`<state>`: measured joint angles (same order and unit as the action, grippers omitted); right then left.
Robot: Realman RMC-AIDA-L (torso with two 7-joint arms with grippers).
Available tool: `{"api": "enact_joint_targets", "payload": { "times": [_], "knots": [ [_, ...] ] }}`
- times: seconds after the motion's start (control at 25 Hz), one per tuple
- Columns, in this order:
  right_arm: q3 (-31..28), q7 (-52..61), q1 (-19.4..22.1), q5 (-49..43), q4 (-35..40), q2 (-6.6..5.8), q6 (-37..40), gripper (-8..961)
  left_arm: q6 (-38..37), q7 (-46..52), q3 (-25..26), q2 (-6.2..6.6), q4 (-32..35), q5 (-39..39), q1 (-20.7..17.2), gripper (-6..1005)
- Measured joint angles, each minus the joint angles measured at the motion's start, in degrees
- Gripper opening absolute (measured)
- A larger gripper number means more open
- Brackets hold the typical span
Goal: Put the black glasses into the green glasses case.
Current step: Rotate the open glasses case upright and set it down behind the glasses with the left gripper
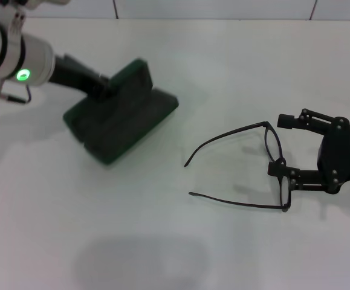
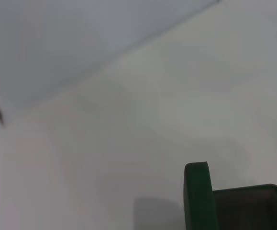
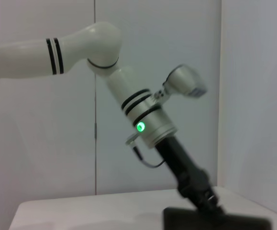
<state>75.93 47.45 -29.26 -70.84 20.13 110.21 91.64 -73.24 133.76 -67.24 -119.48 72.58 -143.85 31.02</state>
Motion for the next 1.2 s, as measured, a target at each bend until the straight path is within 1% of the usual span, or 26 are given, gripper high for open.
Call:
{"api": "enact_joint_targets", "payload": {
  "times": [0.12,0.24,0.36,0.48,0.6,0.72,0.8,1.2],
  "knots": [
    [0.02,0.00,0.00,0.01,0.00,0.16,-0.05,858,2.85,-6.30,-0.03,-0.05,0.35,1.13,1.66,192],
    [0.09,0.00,-0.07,0.01,0.00,0.47,0.07,857,6.02,-14.89,-0.87,-0.15,-1.30,3.67,3.72,196],
    [0.16,0.01,-0.19,0.01,0.01,0.61,0.07,857,10.84,-21.54,-3.94,-0.15,-5.42,5.67,6.30,199],
    [0.20,0.03,-0.12,0.01,0.00,0.77,0.11,857,13.95,-25.25,-8.32,-0.13,-10.70,5.66,10.44,203],
    [0.26,0.04,-0.03,0.01,0.00,1.11,-0.05,858,15.91,-26.45,-12.93,-0.19,-14.06,5.37,13.25,207],
    [0.33,0.04,0.01,0.01,0.00,1.24,-0.23,858,18.09,-26.38,-17.06,-0.25,-15.38,5.41,14.82,210],
    [0.38,0.04,0.01,0.01,0.00,1.29,-0.31,857,18.10,-26.39,-18.78,-0.26,-15.56,5.60,15.43,213],
    [0.43,-0.41,0.00,-0.48,-0.52,1.32,-0.63,858,17.99,-26.43,-23.66,-0.39,-15.76,5.38,16.14,225]
  ]
}}
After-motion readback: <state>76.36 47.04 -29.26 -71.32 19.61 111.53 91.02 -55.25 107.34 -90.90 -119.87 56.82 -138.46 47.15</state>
